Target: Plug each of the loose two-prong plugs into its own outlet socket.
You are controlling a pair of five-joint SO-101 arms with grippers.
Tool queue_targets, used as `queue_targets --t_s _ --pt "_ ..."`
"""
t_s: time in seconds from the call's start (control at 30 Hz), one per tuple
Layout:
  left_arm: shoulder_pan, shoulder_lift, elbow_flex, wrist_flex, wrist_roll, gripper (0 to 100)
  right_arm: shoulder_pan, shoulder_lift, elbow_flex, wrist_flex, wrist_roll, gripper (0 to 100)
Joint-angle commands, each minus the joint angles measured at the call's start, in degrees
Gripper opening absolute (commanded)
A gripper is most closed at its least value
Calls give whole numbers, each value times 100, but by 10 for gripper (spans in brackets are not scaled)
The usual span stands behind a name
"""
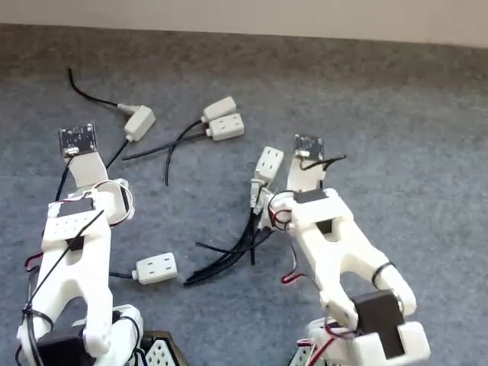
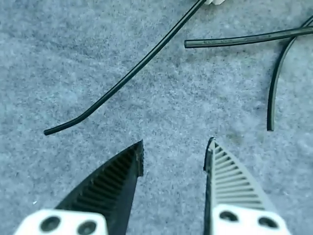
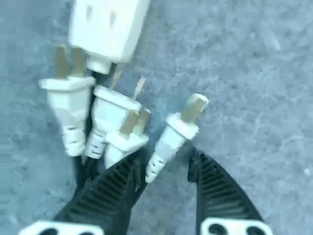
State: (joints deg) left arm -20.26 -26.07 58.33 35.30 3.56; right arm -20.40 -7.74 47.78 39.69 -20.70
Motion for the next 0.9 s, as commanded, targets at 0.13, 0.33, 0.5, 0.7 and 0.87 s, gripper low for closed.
queue_targets --t_s 0.13,0.33,0.5,0.7,0.87 --pt "84 -84 -22 -79 18 217 57 576 -866 602 -79 118" --pt "92 -92 66 -97 18 220 207 558 -1402 1323 730 5" --pt "101 -119 92 -97 18 220 171 602 -2695 2853 3051 9" --pt "101 -92 110 -97 18 220 31 567 -3371 4057 5820 9" --pt "92 -101 110 -97 18 220 -66 593 -2378 3538 7376 8"
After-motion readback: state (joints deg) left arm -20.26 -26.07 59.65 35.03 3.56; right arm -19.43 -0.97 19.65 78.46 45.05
